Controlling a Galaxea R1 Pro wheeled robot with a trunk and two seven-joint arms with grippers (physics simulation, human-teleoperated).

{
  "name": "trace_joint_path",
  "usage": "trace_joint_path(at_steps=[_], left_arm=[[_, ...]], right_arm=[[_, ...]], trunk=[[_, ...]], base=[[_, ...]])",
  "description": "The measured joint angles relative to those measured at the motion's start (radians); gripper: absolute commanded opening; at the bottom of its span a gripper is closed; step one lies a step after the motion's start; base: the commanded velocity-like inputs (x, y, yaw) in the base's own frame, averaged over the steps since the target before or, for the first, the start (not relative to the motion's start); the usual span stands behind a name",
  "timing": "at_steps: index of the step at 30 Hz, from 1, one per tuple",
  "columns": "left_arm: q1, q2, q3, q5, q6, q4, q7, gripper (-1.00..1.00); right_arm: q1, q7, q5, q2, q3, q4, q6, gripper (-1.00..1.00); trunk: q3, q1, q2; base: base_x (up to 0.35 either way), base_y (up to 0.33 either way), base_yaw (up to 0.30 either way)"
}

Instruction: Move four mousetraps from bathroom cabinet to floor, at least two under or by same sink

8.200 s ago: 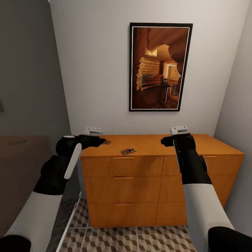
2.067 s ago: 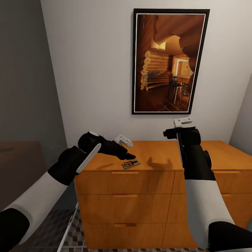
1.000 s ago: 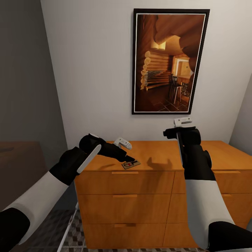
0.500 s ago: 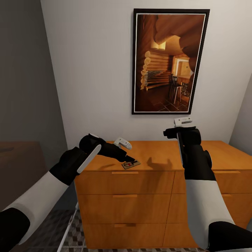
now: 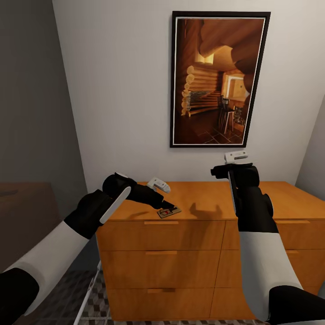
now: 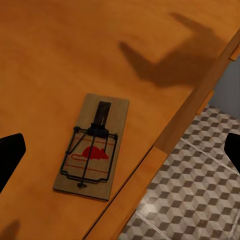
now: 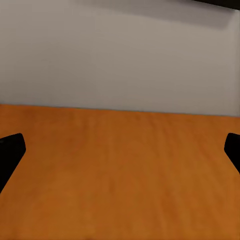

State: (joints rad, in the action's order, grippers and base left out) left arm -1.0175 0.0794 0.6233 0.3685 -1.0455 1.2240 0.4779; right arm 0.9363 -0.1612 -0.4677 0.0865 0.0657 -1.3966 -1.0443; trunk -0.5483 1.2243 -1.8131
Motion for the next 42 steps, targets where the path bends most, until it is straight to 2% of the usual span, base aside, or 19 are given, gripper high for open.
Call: trace_joint_path(at_steps=[25, 42], left_arm=[[0.000, -0.011, 0.001, 0.008, 0.001, -0.069, -0.002, 1.00], [0.000, -0.008, 0.001, 0.003, 0.002, -0.112, -0.002, 1.00]], right_arm=[[0.000, 0.000, 0.000, 0.000, 0.000, 0.000, 0.000, 1.00], [0.000, 0.000, 0.001, 0.002, -0.001, 0.001, 0.000, 1.00]], trunk=[[0.000, 0.000, 0.000], [0.000, 0.000, 0.000]], base=[[0.000, 0.000, 0.000], [0.000, 0.000, 0.000]])
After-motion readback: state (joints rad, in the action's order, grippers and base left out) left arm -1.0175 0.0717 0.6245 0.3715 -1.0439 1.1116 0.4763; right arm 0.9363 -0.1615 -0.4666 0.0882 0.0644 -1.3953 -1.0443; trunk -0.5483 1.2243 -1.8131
